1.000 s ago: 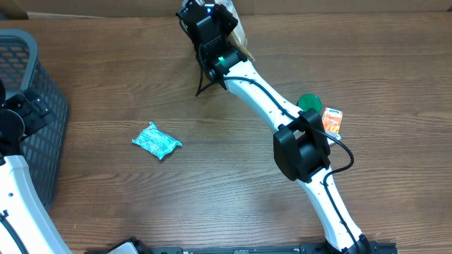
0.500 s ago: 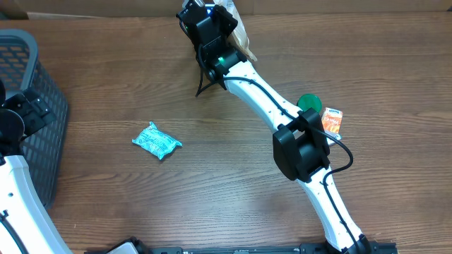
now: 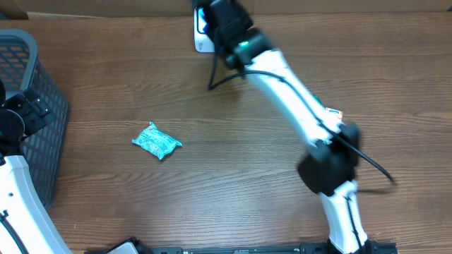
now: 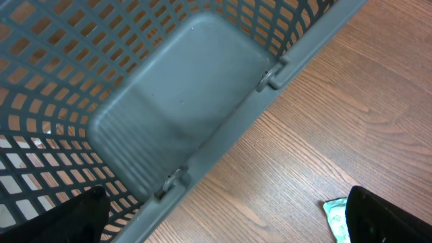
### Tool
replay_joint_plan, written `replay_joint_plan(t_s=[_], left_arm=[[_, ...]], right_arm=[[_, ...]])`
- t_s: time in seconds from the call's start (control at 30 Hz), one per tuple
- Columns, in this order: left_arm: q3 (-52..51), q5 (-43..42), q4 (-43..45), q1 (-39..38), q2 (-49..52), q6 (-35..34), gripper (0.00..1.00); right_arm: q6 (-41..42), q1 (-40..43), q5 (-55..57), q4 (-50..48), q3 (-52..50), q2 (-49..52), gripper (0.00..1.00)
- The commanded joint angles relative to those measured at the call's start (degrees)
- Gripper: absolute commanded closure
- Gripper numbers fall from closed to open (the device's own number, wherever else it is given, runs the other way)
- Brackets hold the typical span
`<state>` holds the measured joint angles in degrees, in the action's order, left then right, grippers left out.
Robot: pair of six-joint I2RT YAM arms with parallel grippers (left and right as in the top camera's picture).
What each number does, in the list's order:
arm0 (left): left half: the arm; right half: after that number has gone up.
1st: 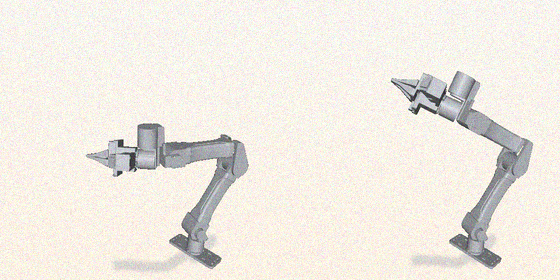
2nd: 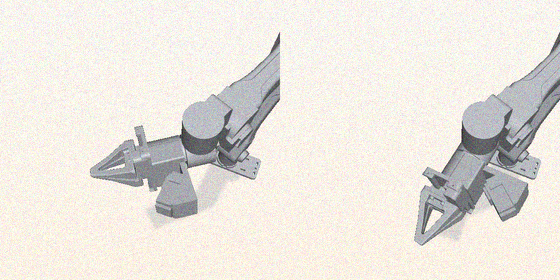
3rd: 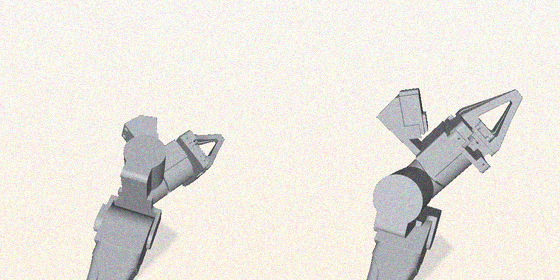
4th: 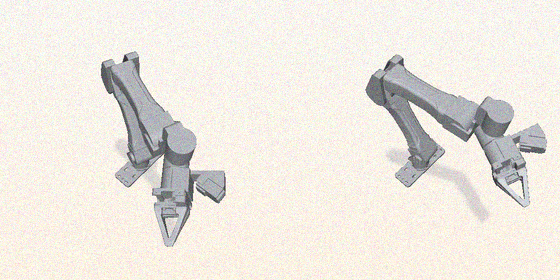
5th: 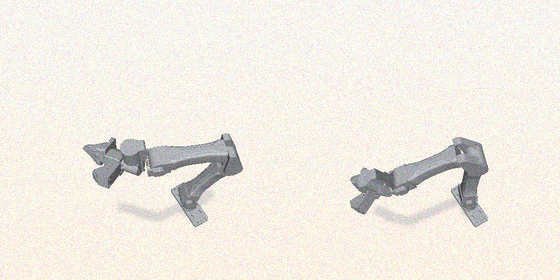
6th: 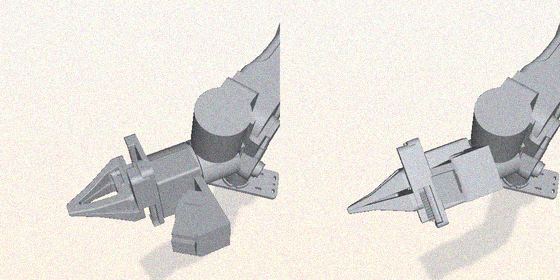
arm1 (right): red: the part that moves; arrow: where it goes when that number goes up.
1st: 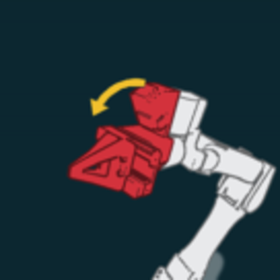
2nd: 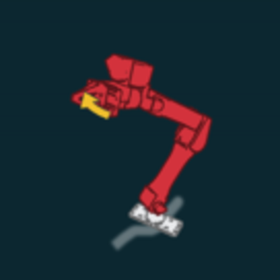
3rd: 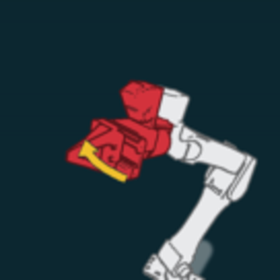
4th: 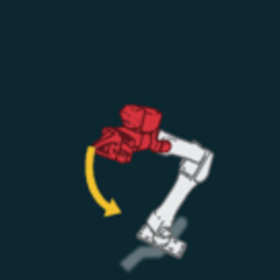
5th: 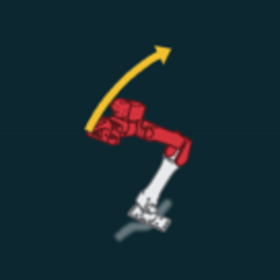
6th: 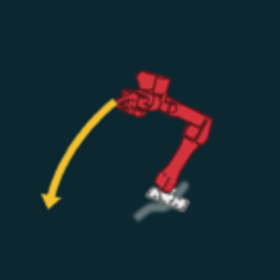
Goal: Scan the item barcode
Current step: 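Hold the snack bag in front of the scanner, then carry the snack bag right and drop it beside the jar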
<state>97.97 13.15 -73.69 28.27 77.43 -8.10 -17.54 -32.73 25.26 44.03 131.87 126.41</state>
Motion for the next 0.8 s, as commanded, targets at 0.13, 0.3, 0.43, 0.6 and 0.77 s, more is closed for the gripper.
replay_joint_plan(t_s=[0.13, 0.3, 0.43, 0.6, 0.77], left_arm=[[0.5, 0.7, 0.0, 0.1, 0.2, 0.8, 0.01], [0.5, 0.7, 0.0, 0.1, 0.2, 0.8, 0.01], [0.5, 0.7, 0.0, 0.1, 0.2, 0.8, 0.0], [0.5, 0.7, 0.0, 0.1, 0.2, 0.8, 0.0], [0.5, 0.7, 0.0, 0.1, 0.2, 0.8, 0.01]], right_arm=[[22.7, 8.1, -32.5, 19.5, 1.2, -19.8, 0.96], [26.8, 18.9, -41.7, 33.8, 1.2, -24.3, 0.96], [26.6, 29.5, -44.3, 44.7, 0.6, -23.6, 0.96], [26.0, 41.6, -45.7, 46.1, -7.7, -22.7, 0.96], [24.6, 49.6, -51.7, 40.1, -19.4, -22.7, 0.96]])
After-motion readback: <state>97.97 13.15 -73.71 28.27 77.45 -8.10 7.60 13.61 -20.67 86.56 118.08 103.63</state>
